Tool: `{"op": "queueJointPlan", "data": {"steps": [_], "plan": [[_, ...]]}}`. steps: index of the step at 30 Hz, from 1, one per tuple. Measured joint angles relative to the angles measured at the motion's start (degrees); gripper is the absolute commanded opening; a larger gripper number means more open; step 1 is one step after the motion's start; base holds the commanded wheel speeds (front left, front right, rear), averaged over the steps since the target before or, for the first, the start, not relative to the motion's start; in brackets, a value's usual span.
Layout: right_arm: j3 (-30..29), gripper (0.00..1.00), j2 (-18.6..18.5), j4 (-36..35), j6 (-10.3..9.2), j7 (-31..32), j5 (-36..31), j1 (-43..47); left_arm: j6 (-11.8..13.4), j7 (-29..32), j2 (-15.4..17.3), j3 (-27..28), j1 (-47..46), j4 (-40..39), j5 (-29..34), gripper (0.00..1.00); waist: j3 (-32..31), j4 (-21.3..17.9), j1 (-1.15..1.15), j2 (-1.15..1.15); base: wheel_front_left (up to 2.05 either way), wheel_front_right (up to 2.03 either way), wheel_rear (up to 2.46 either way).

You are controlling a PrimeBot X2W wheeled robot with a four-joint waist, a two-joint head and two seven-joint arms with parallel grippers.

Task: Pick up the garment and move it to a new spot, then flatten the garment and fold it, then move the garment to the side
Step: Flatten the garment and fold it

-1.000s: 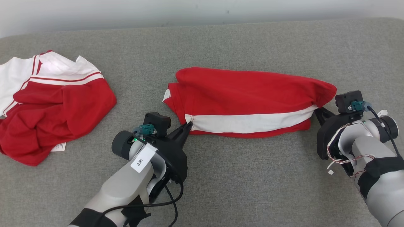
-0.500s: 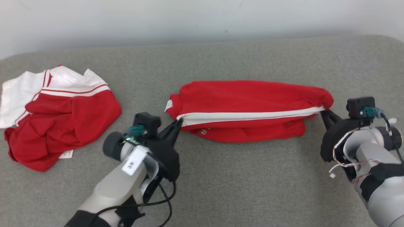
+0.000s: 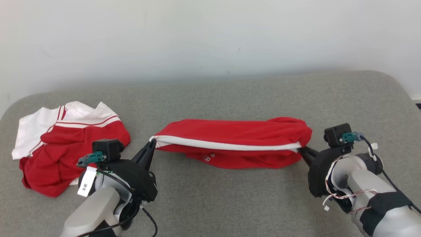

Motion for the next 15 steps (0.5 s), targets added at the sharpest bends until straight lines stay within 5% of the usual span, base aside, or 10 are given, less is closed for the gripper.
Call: {"op": "queueJointPlan", "data": {"steps": [15], "plan": [[8.06, 0.00, -3.50, -5.09, 0.00, 25.98, 7.13, -2.33, -0.35, 20.39, 4.88, -9.94, 0.09, -2.24, 2.10, 0.00, 0.60, -2.62, 0.01, 0.00, 0.00, 0.00, 0.00]]}}
